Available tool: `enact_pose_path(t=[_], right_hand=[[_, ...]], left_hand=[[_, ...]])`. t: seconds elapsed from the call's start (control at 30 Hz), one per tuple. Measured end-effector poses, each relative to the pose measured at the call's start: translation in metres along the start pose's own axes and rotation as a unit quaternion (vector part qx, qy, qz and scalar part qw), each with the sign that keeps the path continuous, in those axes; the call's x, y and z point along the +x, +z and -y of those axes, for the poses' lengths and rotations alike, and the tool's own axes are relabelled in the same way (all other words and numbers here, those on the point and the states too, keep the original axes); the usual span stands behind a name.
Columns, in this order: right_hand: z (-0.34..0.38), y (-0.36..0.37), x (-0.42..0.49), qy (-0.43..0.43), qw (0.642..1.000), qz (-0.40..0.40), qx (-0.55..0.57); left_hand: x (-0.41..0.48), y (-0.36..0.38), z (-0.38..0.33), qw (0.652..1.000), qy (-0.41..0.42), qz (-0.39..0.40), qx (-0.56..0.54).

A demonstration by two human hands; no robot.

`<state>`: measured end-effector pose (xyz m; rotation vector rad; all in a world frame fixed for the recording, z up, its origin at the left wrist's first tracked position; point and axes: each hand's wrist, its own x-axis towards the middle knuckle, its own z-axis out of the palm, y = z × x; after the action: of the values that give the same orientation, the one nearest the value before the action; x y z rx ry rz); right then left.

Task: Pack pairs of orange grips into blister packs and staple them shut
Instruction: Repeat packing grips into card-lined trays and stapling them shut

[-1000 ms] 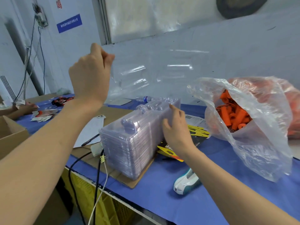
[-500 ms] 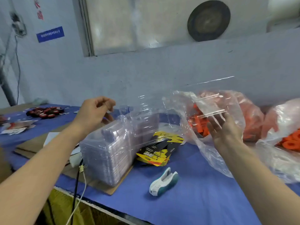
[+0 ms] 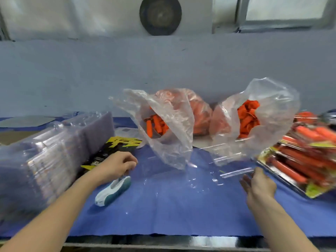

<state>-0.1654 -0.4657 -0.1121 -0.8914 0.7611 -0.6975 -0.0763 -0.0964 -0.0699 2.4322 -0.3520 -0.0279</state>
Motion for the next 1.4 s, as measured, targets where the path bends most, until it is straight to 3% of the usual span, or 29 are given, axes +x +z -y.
enact_pose_path(t=[0.23,0.33,0.47,0.57,0.63,0.83,1.07,1.17,1.4], right_hand=[[0.005,-0.054,0.017,-0.033,0.964,-0.149,-0.218],[0.001,-0.054,0.006,-0.137,0.952,-0.145,-0.231],[-0.015,-0.038,-0.005,-0.3,0.919,-0.017,-0.253],[-0.019,-0.008,-0.008,-0.362,0.882,0.118,-0.275],[-0.023,0.014,-0.007,-0.387,0.839,0.198,-0.326],[-0.056,0.06,0.004,-0.413,0.683,0.326,-0.506],[-0.092,0.064,0.01,-0.453,0.516,0.358,-0.632],[-0.097,0.06,0.012,-0.446,0.489,0.355,-0.66],[-0.097,0.059,0.009,-0.445,0.476,0.351,-0.672]], left_hand=[[0.031,0.065,-0.013,1.0,-0.006,0.014,0.025],[0.038,0.081,-0.013,1.0,-0.015,0.014,0.015],[0.042,0.096,-0.019,0.996,0.006,-0.083,0.043],[0.036,0.103,-0.028,0.989,0.058,-0.127,0.046],[0.032,0.108,-0.031,0.986,0.089,-0.135,0.038],[0.024,0.123,-0.038,0.982,0.168,-0.055,0.069],[0.016,0.144,-0.03,0.949,0.239,0.027,0.202],[0.015,0.144,-0.023,0.951,0.233,0.043,0.2],[0.018,0.141,-0.019,0.947,0.225,0.048,0.222]])
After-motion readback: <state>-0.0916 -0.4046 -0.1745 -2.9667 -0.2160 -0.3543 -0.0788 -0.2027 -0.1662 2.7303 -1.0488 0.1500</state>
